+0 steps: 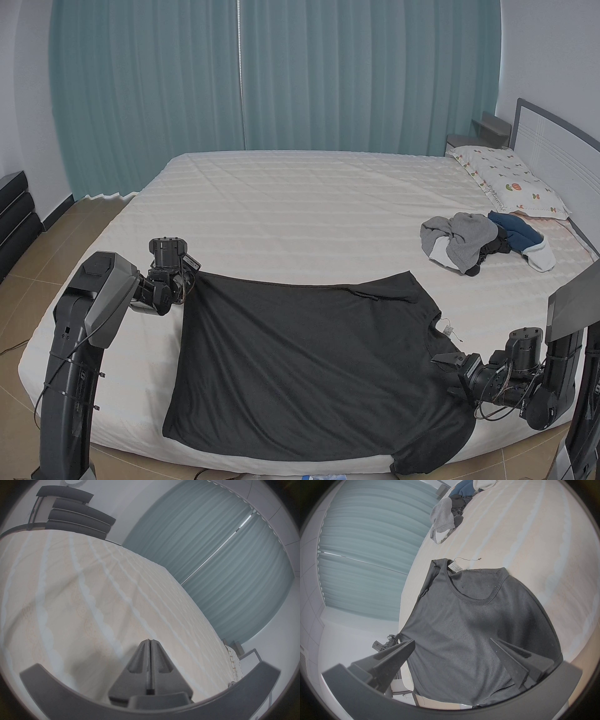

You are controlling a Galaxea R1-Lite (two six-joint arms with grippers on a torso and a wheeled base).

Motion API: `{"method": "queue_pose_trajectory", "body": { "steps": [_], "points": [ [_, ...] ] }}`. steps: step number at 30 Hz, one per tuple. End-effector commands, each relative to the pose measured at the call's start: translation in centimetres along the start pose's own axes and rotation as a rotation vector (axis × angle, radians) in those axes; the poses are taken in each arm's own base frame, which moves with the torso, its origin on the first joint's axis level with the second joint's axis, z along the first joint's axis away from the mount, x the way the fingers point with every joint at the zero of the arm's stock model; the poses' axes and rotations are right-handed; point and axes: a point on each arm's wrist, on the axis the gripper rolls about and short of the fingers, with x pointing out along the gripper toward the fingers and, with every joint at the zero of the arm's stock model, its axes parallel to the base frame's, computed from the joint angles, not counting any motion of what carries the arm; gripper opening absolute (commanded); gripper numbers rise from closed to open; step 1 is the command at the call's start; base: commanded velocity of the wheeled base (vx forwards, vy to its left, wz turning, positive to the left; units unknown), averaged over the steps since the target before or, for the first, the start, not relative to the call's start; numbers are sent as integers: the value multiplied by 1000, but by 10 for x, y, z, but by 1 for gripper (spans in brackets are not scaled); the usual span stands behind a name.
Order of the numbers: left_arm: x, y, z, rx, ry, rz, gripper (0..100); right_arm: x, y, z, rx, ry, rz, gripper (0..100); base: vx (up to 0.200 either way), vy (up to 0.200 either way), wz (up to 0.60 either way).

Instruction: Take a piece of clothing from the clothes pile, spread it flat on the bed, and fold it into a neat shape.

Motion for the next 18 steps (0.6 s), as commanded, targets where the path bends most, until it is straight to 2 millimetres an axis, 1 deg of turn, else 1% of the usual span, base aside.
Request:
{"method": "queue_pose_trajectory", "body": {
  "steps": [1,7,13,14,15,16,18],
  "points": [
    [8,6,0,-2,-29,15,0,0,2,1,-4,-16,14,100,0,0,0],
    [15,6,1,-5,-63,25,0,-1,4,2,-6,-24,21,100,0,0,0],
    [15,8,0,0,-51,38,0,-7,16,9,-17,-59,78,100,0,0,0],
    [15,8,0,1,-49,40,100,-8,19,10,-20,-66,90,100,0,0,0],
    [15,8,0,1,-49,40,100,-8,19,10,-20,-66,90,100,0,0,0],
    [14,8,0,0,-38,43,100,-4,27,14,-34,-90,131,100,0,0,0],
    [13,9,-2,1,-28,50,100,1,32,17,-47,-105,152,100,0,0,0]
  ]
}}
